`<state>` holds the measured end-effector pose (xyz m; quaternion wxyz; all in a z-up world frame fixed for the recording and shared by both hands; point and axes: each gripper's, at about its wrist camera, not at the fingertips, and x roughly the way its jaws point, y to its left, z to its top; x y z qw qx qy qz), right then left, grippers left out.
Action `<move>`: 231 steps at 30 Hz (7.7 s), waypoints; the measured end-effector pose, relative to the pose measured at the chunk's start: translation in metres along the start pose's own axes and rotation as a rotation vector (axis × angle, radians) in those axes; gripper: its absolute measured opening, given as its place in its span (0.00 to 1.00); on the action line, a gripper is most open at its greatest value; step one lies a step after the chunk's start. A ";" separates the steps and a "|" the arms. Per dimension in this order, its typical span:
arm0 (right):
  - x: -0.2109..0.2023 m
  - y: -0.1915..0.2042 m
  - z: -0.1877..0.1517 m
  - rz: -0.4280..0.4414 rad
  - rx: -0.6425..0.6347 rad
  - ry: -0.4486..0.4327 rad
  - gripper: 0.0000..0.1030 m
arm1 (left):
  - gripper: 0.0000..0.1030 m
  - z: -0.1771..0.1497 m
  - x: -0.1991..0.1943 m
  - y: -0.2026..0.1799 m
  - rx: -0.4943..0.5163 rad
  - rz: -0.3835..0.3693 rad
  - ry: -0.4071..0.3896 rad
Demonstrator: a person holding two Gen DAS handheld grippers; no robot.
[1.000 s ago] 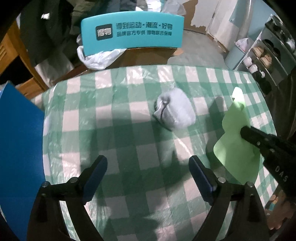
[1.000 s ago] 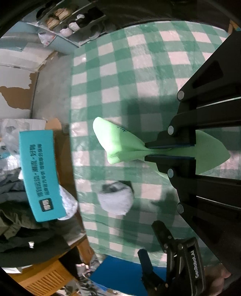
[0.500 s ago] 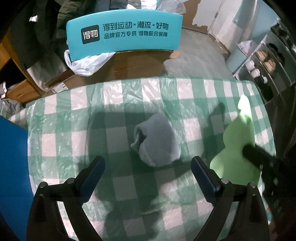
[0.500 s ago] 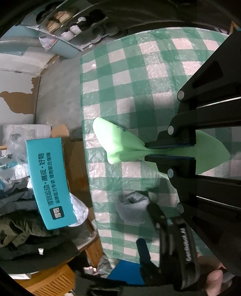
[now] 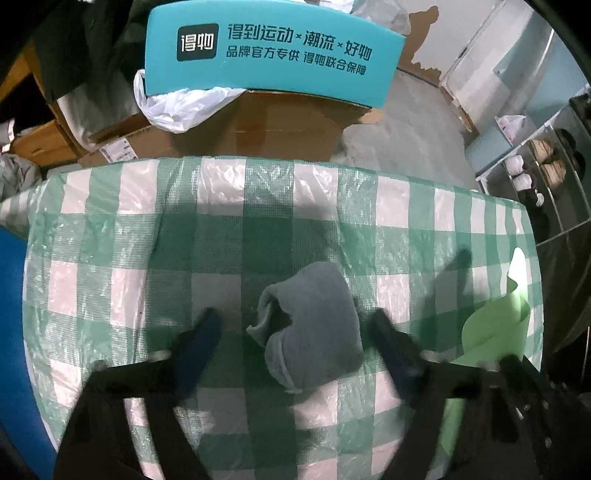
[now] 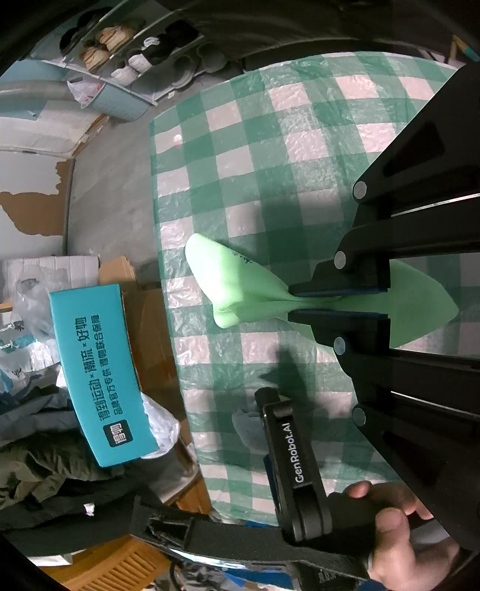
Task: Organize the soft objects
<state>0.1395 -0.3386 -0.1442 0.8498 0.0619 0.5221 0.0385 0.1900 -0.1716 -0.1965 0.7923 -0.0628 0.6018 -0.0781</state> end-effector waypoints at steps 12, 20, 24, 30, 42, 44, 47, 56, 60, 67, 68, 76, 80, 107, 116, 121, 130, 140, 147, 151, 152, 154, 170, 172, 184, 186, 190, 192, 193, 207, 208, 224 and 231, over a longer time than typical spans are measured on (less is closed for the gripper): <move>-0.008 0.005 -0.001 0.007 -0.010 -0.006 0.05 | 0.27 -0.011 -0.017 -0.002 0.110 0.016 -0.029; -0.021 0.016 -0.003 0.010 -0.029 -0.021 0.05 | 0.24 -0.022 -0.044 0.008 0.167 0.042 -0.062; -0.032 0.026 -0.004 0.017 -0.048 -0.034 0.05 | 0.24 -0.030 -0.060 0.014 0.195 0.061 -0.077; -0.052 0.043 -0.009 0.030 -0.090 -0.054 0.05 | 0.24 -0.044 -0.088 0.028 0.216 0.079 -0.106; -0.089 0.077 -0.019 0.068 -0.160 -0.087 0.05 | 0.24 -0.072 -0.145 0.055 0.221 0.097 -0.169; -0.095 0.084 -0.020 0.081 -0.170 -0.094 0.05 | 0.24 -0.076 -0.152 0.060 0.215 0.096 -0.174; -0.103 0.094 -0.023 0.100 -0.186 -0.104 0.05 | 0.24 -0.084 -0.161 0.067 0.211 0.113 -0.189; -0.123 0.121 -0.029 0.134 -0.228 -0.123 0.05 | 0.24 -0.107 -0.186 0.084 0.212 0.121 -0.223; -0.128 0.133 -0.030 0.148 -0.245 -0.134 0.05 | 0.24 -0.114 -0.197 0.090 0.217 0.120 -0.237; -0.137 0.157 -0.028 0.182 -0.275 -0.147 0.05 | 0.24 -0.120 -0.213 0.105 0.198 0.115 -0.260; -0.138 0.160 -0.028 0.187 -0.278 -0.150 0.05 | 0.24 -0.121 -0.216 0.108 0.192 0.114 -0.263; -0.137 0.195 -0.027 0.248 -0.311 -0.143 0.05 | 0.24 -0.123 -0.233 0.135 0.144 0.121 -0.292; -0.139 0.214 -0.026 0.281 -0.335 -0.149 0.05 | 0.24 -0.125 -0.238 0.154 0.109 0.132 -0.301; -0.102 0.355 -0.036 0.402 -0.464 -0.034 0.05 | 0.24 -0.147 -0.229 0.279 -0.105 0.194 -0.257; -0.065 0.383 -0.046 0.413 -0.494 0.073 0.09 | 0.35 -0.149 -0.224 0.295 -0.136 0.225 -0.234; -0.063 0.383 -0.042 0.414 -0.475 0.076 0.44 | 0.50 -0.149 -0.231 0.301 -0.158 0.233 -0.244; -0.088 0.362 -0.034 0.353 -0.457 -0.008 0.56 | 0.77 -0.147 -0.255 0.297 -0.167 0.254 -0.294; -0.132 0.324 -0.033 0.302 -0.436 -0.107 0.57 | 0.85 -0.146 -0.292 0.266 -0.122 0.279 -0.376; -0.160 0.299 -0.031 0.289 -0.417 -0.167 0.58 | 0.93 -0.147 -0.327 0.246 -0.115 0.310 -0.460; -0.172 0.286 -0.032 0.287 -0.400 -0.187 0.58 | 0.99 -0.148 -0.334 0.234 -0.099 0.320 -0.487; -0.175 0.282 -0.032 0.287 -0.395 -0.191 0.58 | 0.99 -0.147 -0.334 0.229 -0.091 0.326 -0.486; -0.179 0.276 -0.033 0.287 -0.388 -0.198 0.58 | 0.99 -0.148 -0.334 0.223 -0.079 0.324 -0.485; -0.177 0.244 -0.037 0.266 -0.360 -0.201 0.58 | 0.99 -0.146 -0.319 0.203 -0.063 0.345 -0.442; -0.176 0.243 -0.037 0.267 -0.360 -0.199 0.58 | 0.99 -0.146 -0.320 0.201 -0.060 0.347 -0.444; -0.175 0.239 -0.037 0.270 -0.359 -0.199 0.58 | 0.99 -0.145 -0.320 0.197 -0.059 0.345 -0.446; -0.175 0.239 -0.037 0.268 -0.360 -0.200 0.58 | 0.99 -0.143 -0.320 0.195 -0.060 0.343 -0.439; -0.175 0.238 -0.037 0.268 -0.360 -0.196 0.58 | 0.99 -0.143 -0.320 0.195 -0.057 0.343 -0.440; -0.175 0.238 -0.037 0.271 -0.357 -0.194 0.58 | 0.99 -0.143 -0.320 0.193 -0.054 0.344 -0.440; -0.175 0.237 -0.038 0.273 -0.355 -0.193 0.58 | 0.99 -0.143 -0.320 0.193 -0.055 0.343 -0.440; -0.176 0.235 -0.039 0.275 -0.354 -0.194 0.58 | 0.99 -0.143 -0.320 0.192 -0.058 0.344 -0.440; -0.176 0.235 -0.039 0.276 -0.353 -0.194 0.58 | 0.99 -0.143 -0.320 0.192 -0.057 0.345 -0.441; -0.175 0.234 -0.038 0.276 -0.351 -0.193 0.58 | 0.99 -0.143 -0.319 0.188 -0.045 0.352 -0.444; -0.175 0.234 -0.037 0.277 -0.351 -0.192 0.58 | 0.99 -0.143 -0.319 0.187 -0.028 0.358 -0.454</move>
